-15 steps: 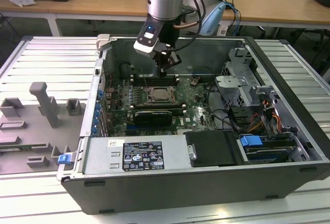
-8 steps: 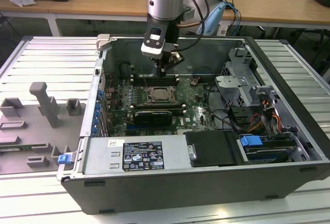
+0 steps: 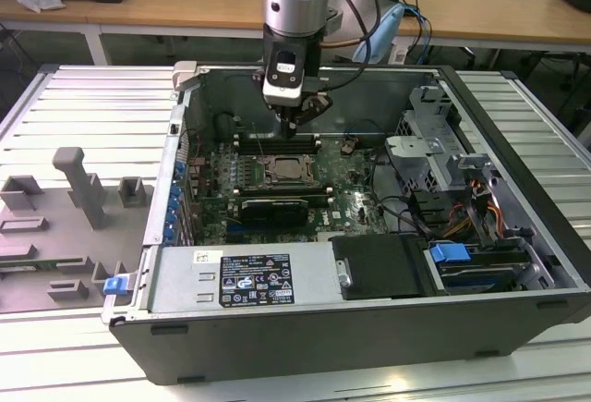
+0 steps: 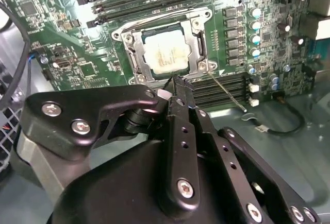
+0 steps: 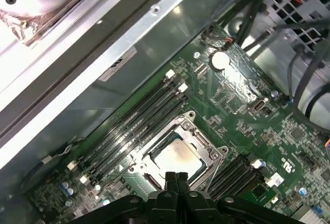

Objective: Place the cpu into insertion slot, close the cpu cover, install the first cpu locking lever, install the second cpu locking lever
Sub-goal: 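Install the first cpu locking lever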

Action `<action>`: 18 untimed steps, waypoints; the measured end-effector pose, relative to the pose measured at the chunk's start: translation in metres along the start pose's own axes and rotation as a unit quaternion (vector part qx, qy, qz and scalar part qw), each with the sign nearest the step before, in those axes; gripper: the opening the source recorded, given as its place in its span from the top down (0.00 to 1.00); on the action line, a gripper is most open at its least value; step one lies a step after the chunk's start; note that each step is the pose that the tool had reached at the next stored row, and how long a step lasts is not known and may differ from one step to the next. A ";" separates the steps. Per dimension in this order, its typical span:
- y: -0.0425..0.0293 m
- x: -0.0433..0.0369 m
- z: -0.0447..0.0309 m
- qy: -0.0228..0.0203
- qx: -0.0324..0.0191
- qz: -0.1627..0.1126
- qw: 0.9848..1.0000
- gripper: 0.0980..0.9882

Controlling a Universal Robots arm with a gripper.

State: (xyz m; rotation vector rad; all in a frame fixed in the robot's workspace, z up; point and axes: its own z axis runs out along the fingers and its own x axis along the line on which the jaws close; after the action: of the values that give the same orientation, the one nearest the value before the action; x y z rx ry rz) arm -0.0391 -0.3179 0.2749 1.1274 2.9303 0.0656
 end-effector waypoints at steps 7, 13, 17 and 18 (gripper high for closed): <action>0.0000 0.0000 0.0000 0.002 0.001 -0.038 0.999 0.99; 0.0000 0.0000 0.0000 0.003 0.001 -0.070 0.998 0.99; -0.0001 0.0001 0.0000 0.004 0.001 -0.097 0.995 0.99; -0.0001 0.0001 0.0000 0.004 0.001 -0.103 0.995 0.99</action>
State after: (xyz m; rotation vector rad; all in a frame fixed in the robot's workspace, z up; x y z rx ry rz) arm -0.0392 -0.3180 0.2750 0.8215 3.0348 0.0654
